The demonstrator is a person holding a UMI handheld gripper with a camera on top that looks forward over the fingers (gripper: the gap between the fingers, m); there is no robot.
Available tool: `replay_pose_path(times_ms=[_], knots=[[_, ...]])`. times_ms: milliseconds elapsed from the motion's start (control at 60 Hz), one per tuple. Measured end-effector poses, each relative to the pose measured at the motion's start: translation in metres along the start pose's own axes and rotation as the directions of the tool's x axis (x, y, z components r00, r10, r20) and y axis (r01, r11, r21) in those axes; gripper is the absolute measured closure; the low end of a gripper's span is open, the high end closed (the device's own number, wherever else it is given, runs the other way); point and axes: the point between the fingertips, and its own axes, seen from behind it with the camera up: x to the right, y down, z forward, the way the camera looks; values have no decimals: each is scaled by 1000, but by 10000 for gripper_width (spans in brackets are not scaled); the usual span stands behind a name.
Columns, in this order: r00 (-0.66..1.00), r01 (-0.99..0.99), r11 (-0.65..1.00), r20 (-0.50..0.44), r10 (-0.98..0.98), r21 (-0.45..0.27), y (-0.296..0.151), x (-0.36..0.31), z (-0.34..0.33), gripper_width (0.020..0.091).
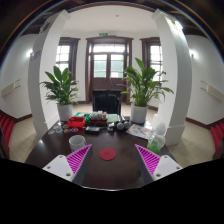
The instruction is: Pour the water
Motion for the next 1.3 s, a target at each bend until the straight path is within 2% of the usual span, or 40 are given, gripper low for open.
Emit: replay_pose_path(times_ms=[117, 133, 167, 283, 467, 733, 833, 917, 983, 1033, 1067, 1133, 1183, 1217, 1233, 1300], knots=[[998, 39, 997, -59, -36, 66, 20, 36, 6, 247], [997, 36, 997, -73, -31, 72, -1, 40, 10, 247], [994, 33, 995, -103, -22, 99, 29, 58, 7, 244], [988, 34, 986, -155, -8, 163, 53, 108, 23, 249], [984, 73, 983, -172, -43, 170, 70, 149, 73, 244], [989, -46, 979, -129, 73, 198, 70, 178, 142, 261], [991, -42, 977, -118, 68, 211, 64, 182, 157, 317], [992, -21, 975, -119, 48, 220, 62, 185, 165, 427], [992, 3, 969, -120, 27, 245, 59, 180, 173, 545], [993, 10, 967, -117, 20, 255, 58, 179, 173, 555], [993, 13, 965, -116, 18, 261, 57, 179, 173, 586], [993, 8, 962, -114, 24, 271, 55, 178, 172, 666], [992, 8, 962, -126, 27, 272, 55, 180, 172, 761], [990, 5, 963, -138, 33, 269, 55, 183, 172, 754], [990, 4, 964, -137, 34, 266, 56, 182, 172, 803], [989, 10, 965, -144, 29, 261, 57, 183, 171, 804]])
